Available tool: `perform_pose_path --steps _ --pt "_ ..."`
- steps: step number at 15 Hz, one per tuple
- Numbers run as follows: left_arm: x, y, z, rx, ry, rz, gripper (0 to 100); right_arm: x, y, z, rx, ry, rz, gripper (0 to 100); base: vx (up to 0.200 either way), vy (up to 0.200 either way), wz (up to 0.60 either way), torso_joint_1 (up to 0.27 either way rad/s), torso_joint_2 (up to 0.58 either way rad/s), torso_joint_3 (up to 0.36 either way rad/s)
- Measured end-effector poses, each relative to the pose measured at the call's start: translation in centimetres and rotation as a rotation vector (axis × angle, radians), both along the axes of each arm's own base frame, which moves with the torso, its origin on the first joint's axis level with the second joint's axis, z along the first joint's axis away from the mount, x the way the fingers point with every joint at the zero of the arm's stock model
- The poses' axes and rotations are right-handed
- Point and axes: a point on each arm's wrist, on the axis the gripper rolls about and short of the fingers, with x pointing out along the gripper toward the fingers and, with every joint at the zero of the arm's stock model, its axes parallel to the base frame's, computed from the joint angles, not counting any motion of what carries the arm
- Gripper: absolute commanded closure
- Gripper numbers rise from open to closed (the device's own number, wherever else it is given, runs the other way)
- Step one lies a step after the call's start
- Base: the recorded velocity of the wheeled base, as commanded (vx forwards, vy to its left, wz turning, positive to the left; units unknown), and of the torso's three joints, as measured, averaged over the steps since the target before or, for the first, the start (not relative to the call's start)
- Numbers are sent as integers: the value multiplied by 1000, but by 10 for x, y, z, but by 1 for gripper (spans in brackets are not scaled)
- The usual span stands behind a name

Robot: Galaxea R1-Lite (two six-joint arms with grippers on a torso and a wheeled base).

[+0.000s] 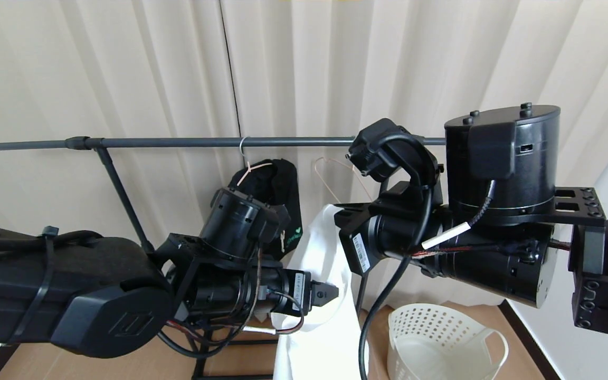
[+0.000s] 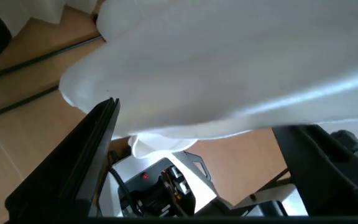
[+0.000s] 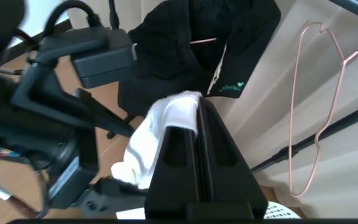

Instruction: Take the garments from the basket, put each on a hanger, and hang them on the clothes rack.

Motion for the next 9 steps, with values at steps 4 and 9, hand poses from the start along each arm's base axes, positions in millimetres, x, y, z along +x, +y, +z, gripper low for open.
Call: perform_pose_path --steps 4,9 --pt "14 4 -16 32 25 90 0 -8 -6 4 11 -6 5 100 0 0 0 0 0 0" --pt "21 2 -41 104 65 127 0 -19 -20 21 48 -41 4 100 0 0 0 0 0 0"
